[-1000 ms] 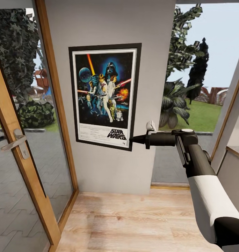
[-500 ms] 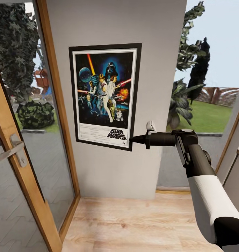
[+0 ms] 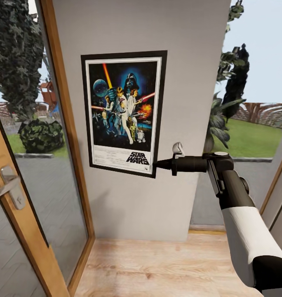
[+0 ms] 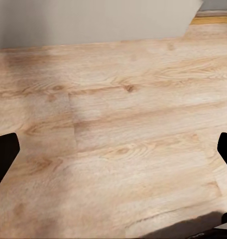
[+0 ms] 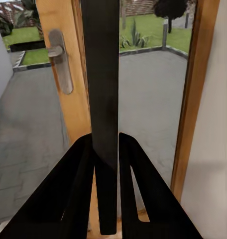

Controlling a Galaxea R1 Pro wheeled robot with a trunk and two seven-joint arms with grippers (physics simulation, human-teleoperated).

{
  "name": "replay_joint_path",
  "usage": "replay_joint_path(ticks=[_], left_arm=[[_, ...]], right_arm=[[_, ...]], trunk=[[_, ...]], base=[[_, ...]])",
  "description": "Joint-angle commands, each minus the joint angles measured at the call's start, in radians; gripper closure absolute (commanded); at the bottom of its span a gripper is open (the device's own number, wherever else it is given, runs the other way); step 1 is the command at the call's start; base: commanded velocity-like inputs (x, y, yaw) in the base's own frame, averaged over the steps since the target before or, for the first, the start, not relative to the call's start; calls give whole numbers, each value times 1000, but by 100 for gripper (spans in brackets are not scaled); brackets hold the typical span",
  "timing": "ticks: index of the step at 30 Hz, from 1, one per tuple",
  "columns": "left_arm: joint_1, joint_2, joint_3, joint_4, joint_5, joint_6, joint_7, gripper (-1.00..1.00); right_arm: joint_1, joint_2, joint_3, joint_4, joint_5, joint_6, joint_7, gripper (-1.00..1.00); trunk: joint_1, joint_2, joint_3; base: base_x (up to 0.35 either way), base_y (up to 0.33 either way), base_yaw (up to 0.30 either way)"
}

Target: Pick up the poster from the kitchen countertop and hang it on one of the wall nails in the kitchen.

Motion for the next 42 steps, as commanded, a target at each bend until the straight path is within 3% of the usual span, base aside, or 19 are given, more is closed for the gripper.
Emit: replay_joint_path(ticks=[1, 42], left_arm=[[0, 0, 3, -1, -1, -1, -6, -100], [0, 0, 6, -1, -1, -1, -6, -100]], right_arm=[[0, 0, -1, -1, 6, 12, 8, 100], [0, 0, -2, -3, 6, 11, 8, 100]], trunk=[[1, 0, 0], [1, 0, 0]], base=[[225, 3, 0], [149, -6, 0]])
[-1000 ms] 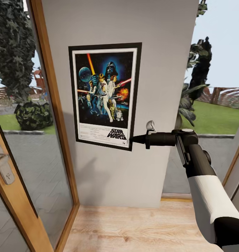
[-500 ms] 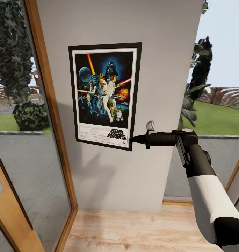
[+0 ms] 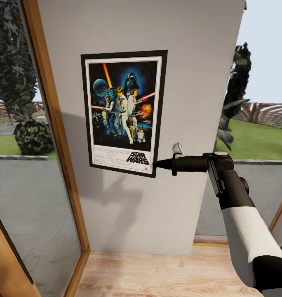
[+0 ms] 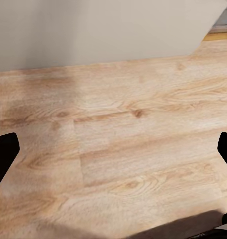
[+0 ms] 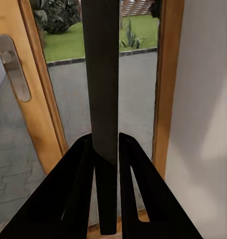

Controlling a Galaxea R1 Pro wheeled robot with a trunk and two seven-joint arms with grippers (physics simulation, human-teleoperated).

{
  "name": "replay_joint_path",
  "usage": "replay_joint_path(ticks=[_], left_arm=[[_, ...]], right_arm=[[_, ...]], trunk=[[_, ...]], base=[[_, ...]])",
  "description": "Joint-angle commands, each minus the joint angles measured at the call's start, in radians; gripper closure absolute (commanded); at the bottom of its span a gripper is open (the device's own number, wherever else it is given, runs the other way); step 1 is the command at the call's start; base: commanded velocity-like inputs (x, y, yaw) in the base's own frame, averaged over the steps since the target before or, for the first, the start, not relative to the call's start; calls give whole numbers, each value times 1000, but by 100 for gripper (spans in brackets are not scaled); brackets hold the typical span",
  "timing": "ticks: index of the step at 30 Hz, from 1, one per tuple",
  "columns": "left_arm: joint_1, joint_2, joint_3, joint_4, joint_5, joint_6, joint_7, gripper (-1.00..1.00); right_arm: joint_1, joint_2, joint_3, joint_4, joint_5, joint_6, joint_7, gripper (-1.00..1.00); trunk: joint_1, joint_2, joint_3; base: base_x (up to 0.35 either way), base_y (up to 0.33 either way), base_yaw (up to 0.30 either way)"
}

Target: Pick up the poster from the kitchen countertop and hang it on one of the wall nails in the kitchen.

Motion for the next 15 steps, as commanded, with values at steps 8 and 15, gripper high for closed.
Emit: replay_joint_path(ticks=[8, 15], left_arm=[[0, 0, 3, -1, -1, -1, -6, -100], [0, 0, 4, -1, -1, -1, -6, -100]], right_arm=[[0, 0, -1, -1, 6, 12, 8, 100], [0, -1, -2, -2, 2, 12, 8, 100]], trunk=[[1, -1, 0], [1, -1, 0]], base=[[126, 0, 0], [148, 0, 0]])
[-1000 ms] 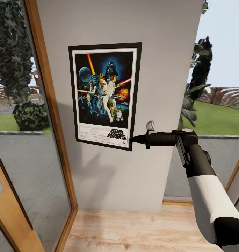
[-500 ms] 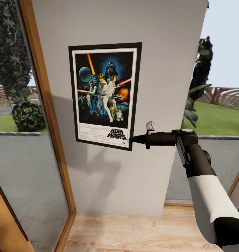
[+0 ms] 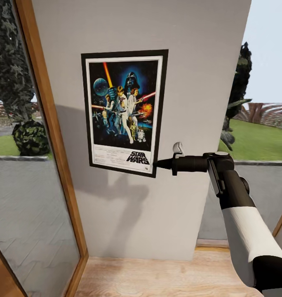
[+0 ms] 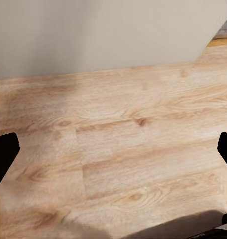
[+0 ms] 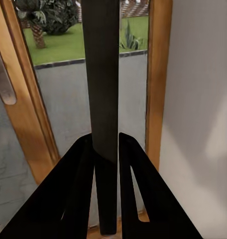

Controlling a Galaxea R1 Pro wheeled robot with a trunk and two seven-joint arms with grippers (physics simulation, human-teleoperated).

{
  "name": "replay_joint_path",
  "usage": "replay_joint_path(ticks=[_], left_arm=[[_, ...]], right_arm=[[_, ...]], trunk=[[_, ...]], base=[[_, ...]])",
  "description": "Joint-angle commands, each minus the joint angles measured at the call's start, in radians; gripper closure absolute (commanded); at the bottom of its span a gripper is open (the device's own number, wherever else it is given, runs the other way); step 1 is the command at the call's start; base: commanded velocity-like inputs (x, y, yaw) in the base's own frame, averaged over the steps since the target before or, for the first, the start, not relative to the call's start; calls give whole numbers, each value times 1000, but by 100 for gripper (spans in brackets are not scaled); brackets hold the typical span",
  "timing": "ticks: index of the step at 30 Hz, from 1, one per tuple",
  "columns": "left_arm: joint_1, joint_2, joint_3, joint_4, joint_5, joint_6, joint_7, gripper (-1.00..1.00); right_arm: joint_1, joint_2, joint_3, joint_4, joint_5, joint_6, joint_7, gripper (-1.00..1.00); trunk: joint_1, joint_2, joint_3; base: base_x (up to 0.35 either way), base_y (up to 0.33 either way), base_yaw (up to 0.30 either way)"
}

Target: Pick up the poster from the kitchen countertop and hang it on one of the wall nails in the kitchen.

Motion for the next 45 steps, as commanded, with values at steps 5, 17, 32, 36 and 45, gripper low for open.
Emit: replay_joint_path(ticks=[5, 17, 32, 36, 45], left_arm=[[0, 0, 3, -1, -1, -1, -6, -100], [0, 0, 3, -1, -1, -1, -6, -100], [0, 0, 4, -1, -1, -1, -6, -100], [0, 0, 5, -1, -1, -1, -6, -100], [0, 0, 5, -1, -1, -1, -6, -100]], right_arm=[[0, 0, -2, 0, -17, 12, 8, 100], [0, -1, -2, 1, -24, 12, 8, 100], [0, -1, -3, 3, -25, 12, 8, 100], [0, -2, -3, 3, -25, 12, 8, 100], [0, -3, -3, 2, -25, 13, 8, 100]], trunk=[[1, 0, 0], [1, 0, 0], [1, 0, 0], [1, 0, 0], [1, 0, 0]], base=[[234, 0, 0], [49, 0, 0], [88, 0, 0], [23, 0, 0], [153, 0, 0]])
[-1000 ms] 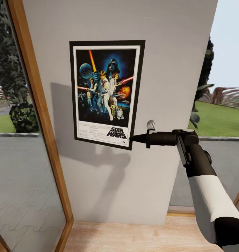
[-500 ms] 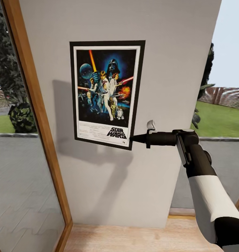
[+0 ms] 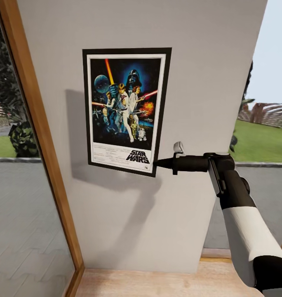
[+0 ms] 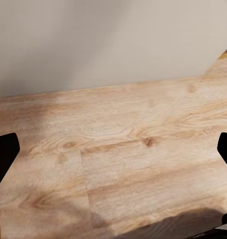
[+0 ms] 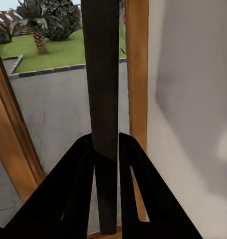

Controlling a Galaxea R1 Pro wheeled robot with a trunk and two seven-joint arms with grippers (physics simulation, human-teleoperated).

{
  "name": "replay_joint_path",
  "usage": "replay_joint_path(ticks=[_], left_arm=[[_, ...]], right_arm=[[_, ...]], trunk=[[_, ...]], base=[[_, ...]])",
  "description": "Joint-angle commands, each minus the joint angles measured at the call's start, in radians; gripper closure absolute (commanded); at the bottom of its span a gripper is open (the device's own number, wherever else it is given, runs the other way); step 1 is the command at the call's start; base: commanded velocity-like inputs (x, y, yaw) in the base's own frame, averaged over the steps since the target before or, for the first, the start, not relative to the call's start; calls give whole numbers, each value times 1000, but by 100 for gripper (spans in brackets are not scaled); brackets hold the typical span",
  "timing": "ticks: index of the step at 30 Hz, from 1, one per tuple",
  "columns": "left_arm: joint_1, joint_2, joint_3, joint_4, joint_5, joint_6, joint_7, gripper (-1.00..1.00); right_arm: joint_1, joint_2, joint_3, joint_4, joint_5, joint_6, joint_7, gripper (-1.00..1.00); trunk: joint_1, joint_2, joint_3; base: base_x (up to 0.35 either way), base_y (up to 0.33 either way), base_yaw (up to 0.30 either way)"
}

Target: Pick up the poster from the kitchen countertop and hang it on one of the wall nails in the kitchen.

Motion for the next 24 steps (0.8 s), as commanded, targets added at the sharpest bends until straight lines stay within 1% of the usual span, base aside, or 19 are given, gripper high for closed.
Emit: replay_joint_path(ticks=[1, 16, 24], left_arm=[[0, 0, 3, -1, -1, -1, -6, -100], [0, 0, 3, -1, -1, -1, -6, -100], [0, 0, 3, -1, -1, -1, -6, -100]], right_arm=[[0, 0, -1, -1, 7, 11, 9, 100], [0, 0, -1, 0, 7, 12, 8, 100], [0, -5, -1, 1, 7, 12, 10, 100]], trunk=[[1, -1, 0], [1, -1, 0], [1, -1, 0]], base=[[55, 0, 0], [10, -1, 0], [37, -54, 0]])
